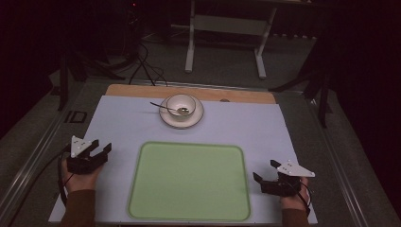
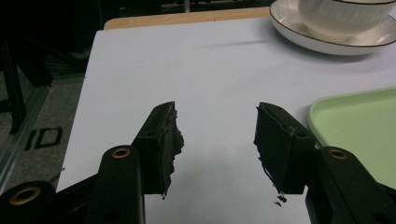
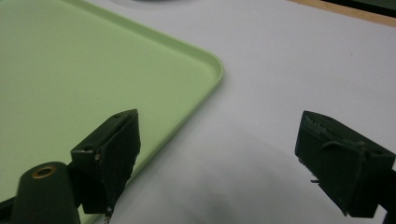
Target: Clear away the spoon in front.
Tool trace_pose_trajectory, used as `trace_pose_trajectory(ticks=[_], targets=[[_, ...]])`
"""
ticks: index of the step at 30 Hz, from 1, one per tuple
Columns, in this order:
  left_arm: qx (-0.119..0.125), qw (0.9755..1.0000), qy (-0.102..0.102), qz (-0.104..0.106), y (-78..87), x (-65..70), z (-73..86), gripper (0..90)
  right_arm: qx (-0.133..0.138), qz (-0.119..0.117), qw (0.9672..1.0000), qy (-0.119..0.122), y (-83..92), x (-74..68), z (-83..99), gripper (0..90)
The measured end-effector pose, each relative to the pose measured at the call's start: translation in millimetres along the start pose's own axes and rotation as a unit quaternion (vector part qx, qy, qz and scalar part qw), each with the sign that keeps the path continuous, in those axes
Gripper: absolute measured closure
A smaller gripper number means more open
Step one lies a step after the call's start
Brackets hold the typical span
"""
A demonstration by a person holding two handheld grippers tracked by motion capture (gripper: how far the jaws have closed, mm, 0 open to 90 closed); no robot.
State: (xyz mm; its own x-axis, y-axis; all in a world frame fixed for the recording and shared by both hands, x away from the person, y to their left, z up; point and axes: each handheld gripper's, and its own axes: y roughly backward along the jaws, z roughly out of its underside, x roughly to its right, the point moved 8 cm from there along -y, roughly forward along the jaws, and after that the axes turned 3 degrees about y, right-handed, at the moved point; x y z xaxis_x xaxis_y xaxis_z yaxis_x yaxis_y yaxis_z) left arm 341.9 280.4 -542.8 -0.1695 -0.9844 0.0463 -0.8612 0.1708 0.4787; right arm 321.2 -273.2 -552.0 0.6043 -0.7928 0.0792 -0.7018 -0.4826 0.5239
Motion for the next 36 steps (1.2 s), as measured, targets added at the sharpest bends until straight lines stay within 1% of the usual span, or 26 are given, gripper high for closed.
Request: trace_pose_trajectory(ticks=[4, 5, 7, 9, 10, 12, 14, 18, 19, 22, 23, 24, 26, 27, 28, 29, 30, 31, 35, 36], targets=[[0.002, 1.0, 0.001, 0.008, -0.1, 2.7, -1.9, 47.6, -0.005, 0.0, 1.0, 0.001, -2.7, -0.9, 1.3, 14.0], [0.002, 0.9999, -0.002, 0.011, 0.3, 5.2, -3.0, 47.6, -0.007, 0.0, 1.0, 0.003, -3.1, -1.2, 1.9, 13.9], [0.005, 0.9998, -0.01, 0.013, 1.1, 8.8, -3.9, 47.4, -0.003, -0.006, 0.9999, 0.008, -2.5, -2.6, 0.4, 13.8], [0.003, 0.9997, -0.013, 0.021, 1.2, 12.2, -5.1, 47.2, 0.005, -0.008, 0.9999, 0.006, -0.9, -3.3, -2.1, 13.8], [0.004, 0.9996, -0.015, 0.022, 1.4, 14.0, -6.5, 47.2, 0.007, -0.008, 0.9999, 0.005, -0.1, -3.5, -2.4, 13.8], [0.006, 0.9993, -0.022, 0.029, 1.8, 19.2, -10.3, 47.0, 0.008, -0.008, 0.9999, 0.005, 0.5, -2.8, -1.9, 13.8], [0.008, 0.9989, -0.032, 0.032, 2.7, 25.3, -15.5, 46.9, 0.008, -0.007, 0.9999, 0.004, 0.2, -1.8, -0.9, 13.8], [0.007, 0.9978, -0.044, 0.049, 1.7, 38.7, -27.6, 46.6, 0.005, -0.005, 1.0, 0.006, -1.2, -0.8, 0.4, 13.9], [0.007, 0.9976, -0.046, 0.05, 0.9, 41.3, -31.2, 46.7, 0.004, -0.004, 1.0, 0.006, -1.2, -0.5, 0.4, 13.9], [0.0, 0.9973, -0.05, 0.054, -4.2, 46.5, -44.5, 48.3, 0.008, -0.002, 0.9999, 0.007, 0.1, -0.1, -1.0, 13.8], [0.0, 0.9973, -0.05, 0.054, -4.2, 46.5, -44.5, 49.2, 0.008, -0.002, 0.9999, 0.007, 0.1, -0.1, -1.0, 13.8], [-0.001, 0.9969, -0.054, 0.058, -8.6, 48.6, -52.7, 50.0, 0.006, 0.0, 1.0, 0.007, 0.0, 0.2, -0.4, 13.8], [-0.001, 0.9968, -0.054, 0.058, -13.8, 50.1, -60.0, 51.9, 0.003, 0.002, 1.0, 0.008, -1.1, 0.9, 0.6, 13.8], [-0.001, 0.9966, -0.054, 0.063, -16.8, 51.2, -63.2, 52.3, 0.001, 0.003, 1.0, 0.008, -1.5, 1.1, 1.2, 13.8], [-0.003, 0.9963, -0.052, 0.069, -19.9, 52.3, -65.9, 53.6, 0.0, 0.003, 1.0, 0.009, -2.0, 1.4, 1.4, 13.8], [-0.003, 0.9963, -0.052, 0.069, -19.9, 52.3, -65.9, 54.0, 0.0, 0.003, 1.0, 0.009, -2.0, 1.4, 1.4, 13.8], [-0.011, 0.9958, -0.049, 0.077, -27.0, 54.1, -69.8, 54.6, -0.002, 0.005, 0.9999, 0.009, -2.4, 1.8, 1.9, 13.8], [-0.013, 0.9955, -0.046, 0.082, -30.8, 55.4, -71.4, 54.9, -0.001, 0.005, 0.9999, 0.009, -2.3, 2.2, 1.9, 13.8], [-0.019, 0.9946, -0.045, 0.092, -43.1, 59.4, -79.4, 54.9, 0.001, 0.008, 0.9999, 0.008, -2.1, 3.7, 1.7, 13.8], [-0.017, 0.9945, -0.044, 0.093, -46.0, 60.5, -82.1, 54.9, 0.0, 0.009, 0.9999, 0.008, -2.3, 3.8, 1.7, 13.8]])
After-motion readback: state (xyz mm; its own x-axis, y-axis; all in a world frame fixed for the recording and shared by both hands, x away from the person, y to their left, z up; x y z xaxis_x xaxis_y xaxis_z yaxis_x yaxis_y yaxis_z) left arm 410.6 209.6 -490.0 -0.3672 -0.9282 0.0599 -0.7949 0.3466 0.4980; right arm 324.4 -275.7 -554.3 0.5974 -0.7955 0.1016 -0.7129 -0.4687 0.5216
